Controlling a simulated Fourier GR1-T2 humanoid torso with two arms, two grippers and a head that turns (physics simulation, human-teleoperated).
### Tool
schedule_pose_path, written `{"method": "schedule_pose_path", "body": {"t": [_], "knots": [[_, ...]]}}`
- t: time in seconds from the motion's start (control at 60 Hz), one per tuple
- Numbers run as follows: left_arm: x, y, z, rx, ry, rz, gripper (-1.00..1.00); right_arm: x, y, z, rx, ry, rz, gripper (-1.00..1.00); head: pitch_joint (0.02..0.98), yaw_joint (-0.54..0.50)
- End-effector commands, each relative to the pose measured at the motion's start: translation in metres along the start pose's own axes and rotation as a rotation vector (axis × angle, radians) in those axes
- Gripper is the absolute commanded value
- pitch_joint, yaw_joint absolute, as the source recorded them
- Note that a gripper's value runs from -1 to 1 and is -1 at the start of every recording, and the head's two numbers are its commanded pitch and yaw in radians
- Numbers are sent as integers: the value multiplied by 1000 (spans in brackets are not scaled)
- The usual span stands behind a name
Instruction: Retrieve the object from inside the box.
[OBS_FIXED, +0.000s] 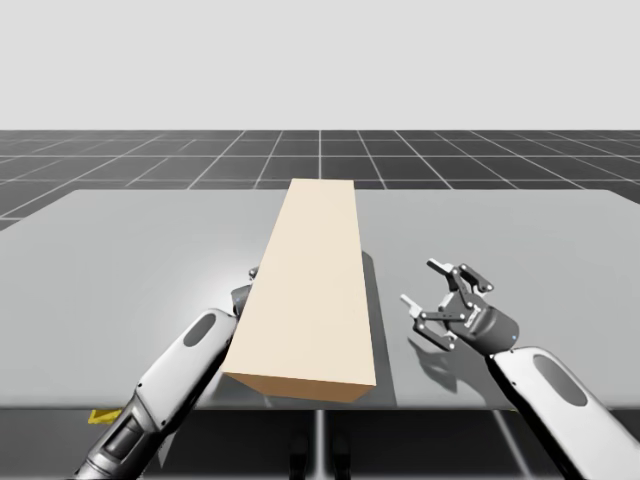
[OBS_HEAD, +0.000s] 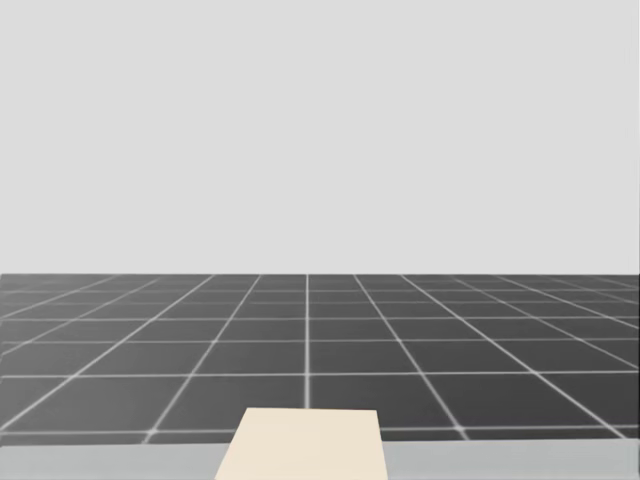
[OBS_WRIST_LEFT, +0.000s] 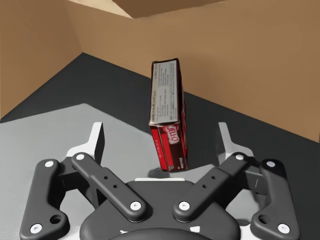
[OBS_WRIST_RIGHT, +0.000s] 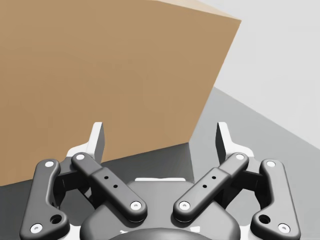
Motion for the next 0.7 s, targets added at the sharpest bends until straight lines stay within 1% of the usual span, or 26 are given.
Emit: {"method": "schedule_pose_path", "body": {"t": [0.017,0.033,0.067,0.083,0.1,0.233,0.267,0.283,0.3,0.317,0.333,0.417,0.433,0.483,0.517,0.55,0.583,0.6,0.617,0.667,0.7], "knots": [[-4,1,-33,-42,1,92,-1000,-2,4,6,18,2,-1,-1000,78,-29],[-5,1,-36,-42,3,100,-1000,-2,5,6,23,3,-5,-1000,79,-29],[-8,2,-41,-43,5,112,-1000,-2,6,7,28,3,-1,-1000,82,-31],[-11,2,-46,-43,7,130,-1000,-2,6,7,32,3,1,-1000,85,-32],[-12,2,-47,-43,9,137,-1000,-2,6,8,33,3,1,-1000,87,-32],[-25,1,-59,-52,38,138,-1000,-1,8,10,37,-4,8,-1000,101,-34],[-26,1,-60,-41,40,128,-1000,-1,8,11,34,-5,12,-1000,103,-36],[-26,1,-60,-27,41,132,-737,-1,8,11,33,-6,12,-1000,104,-36],[-27,0,-59,-39,42,147,344,-1,8,11,32,-6,12,-1000,105,-37],[-27,0,-59,-44,41,144,823,-1,8,11,32,-6,12,-1000,105,-36],[-27,0,-59,-41,46,139,1000,-1,8,11,32,-5,10,-1000,106,-36],[-28,1,-56,-23,57,129,1000,0,8,12,30,-5,11,-1000,106,-33],[-28,1,-56,-19,58,133,1000,0,7,12,30,-5,9,-1000,105,-33],[-27,7,-52,11,64,126,1000,0,7,12,31,-7,11,-1000,103,-34],[-26,11,-50,31,64,134,1000,0,7,13,29,-5,8,-1000,102,-35],[-22,17,-43,58,61,145,1000,-1,7,13,29,-5,9,-1000,101,-35],[-20,22,-35,83,54,146,1000,-1,7,13,27,-5,10,-1000,101,-34],[-17,28,-26,105,46,150,1000,-1,7,13,27,-4,11,-1000,100,-33],[-16,29,-23,112,44,152,1000,-1,7,13,27,-3,10,-1000,100,-33],[-13,40,-1,162,32,151,1000,-1,8,13,28,-2,10,-1000,98,-32],[-13,43,7,178,32,151,1000,-1,8,13,28,-2,11,-1000,98,-32]]}}
